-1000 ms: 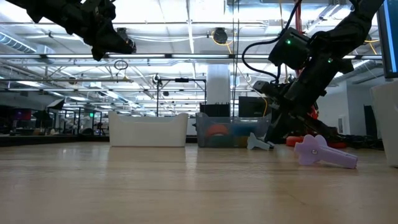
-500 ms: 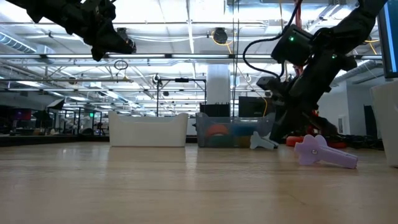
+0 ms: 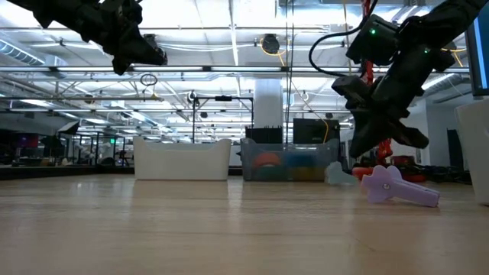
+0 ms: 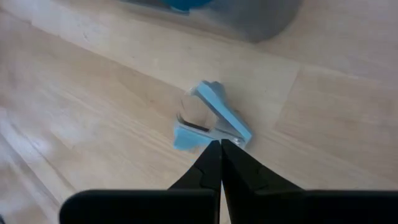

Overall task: Pick and place Stapler, Stapler remover, tape
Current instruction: Put the light blue staple remover into the gray bin

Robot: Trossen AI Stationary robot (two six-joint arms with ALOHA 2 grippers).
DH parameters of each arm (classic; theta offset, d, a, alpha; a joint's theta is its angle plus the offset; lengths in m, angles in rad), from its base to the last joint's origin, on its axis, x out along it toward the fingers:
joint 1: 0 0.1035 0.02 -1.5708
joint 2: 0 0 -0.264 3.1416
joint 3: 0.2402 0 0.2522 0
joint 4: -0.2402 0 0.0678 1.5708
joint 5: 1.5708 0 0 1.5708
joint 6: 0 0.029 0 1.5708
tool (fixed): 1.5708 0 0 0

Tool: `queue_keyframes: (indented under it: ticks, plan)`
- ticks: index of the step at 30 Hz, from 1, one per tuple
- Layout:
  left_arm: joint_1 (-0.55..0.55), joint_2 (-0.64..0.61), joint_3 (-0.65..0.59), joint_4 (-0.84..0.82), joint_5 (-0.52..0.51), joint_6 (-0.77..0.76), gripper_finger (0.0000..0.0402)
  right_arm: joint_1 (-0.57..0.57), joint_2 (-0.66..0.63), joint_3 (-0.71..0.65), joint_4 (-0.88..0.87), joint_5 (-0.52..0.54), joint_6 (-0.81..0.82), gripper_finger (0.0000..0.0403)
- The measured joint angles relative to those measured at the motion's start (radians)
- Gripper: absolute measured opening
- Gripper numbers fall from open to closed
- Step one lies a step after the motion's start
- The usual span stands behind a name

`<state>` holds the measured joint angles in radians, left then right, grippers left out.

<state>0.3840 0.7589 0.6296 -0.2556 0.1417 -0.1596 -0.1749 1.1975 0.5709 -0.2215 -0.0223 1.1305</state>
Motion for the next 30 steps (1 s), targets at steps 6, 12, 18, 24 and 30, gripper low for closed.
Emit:
queue_keyframes:
  ticks: [6, 12, 18, 24, 30]
  plan:
    - [-0.004, 0.0, 0.0, 0.0, 0.0, -0.018, 0.0019, 0.0, 0.0, 0.0, -0.011, 0.003, -0.024, 0.0001]
    - [-0.026, 0.0, 0.0, 0.002, 0.0, -0.026, 0.0019, 0.0, 0.0, 0.0, 0.024, 0.026, -0.095, 0.0]
    - [-0.033, 0.0, 0.0, 0.004, -0.001, -0.026, 0.0019, 0.0, 0.0, 0.0, 0.121, -0.023, -0.32, 0.0024]
    - [-0.033, 0.0, 0.0, 0.005, -0.001, -0.034, 0.0019, 0.0, 0.0, 0.001, 0.101, -0.034, -0.427, 0.007]
    - [-0.032, 0.0, 0.0, 0.007, -0.002, -0.049, 0.0019, -0.017, 0.0, 0.001, 0.024, -0.027, -0.537, 0.0118]
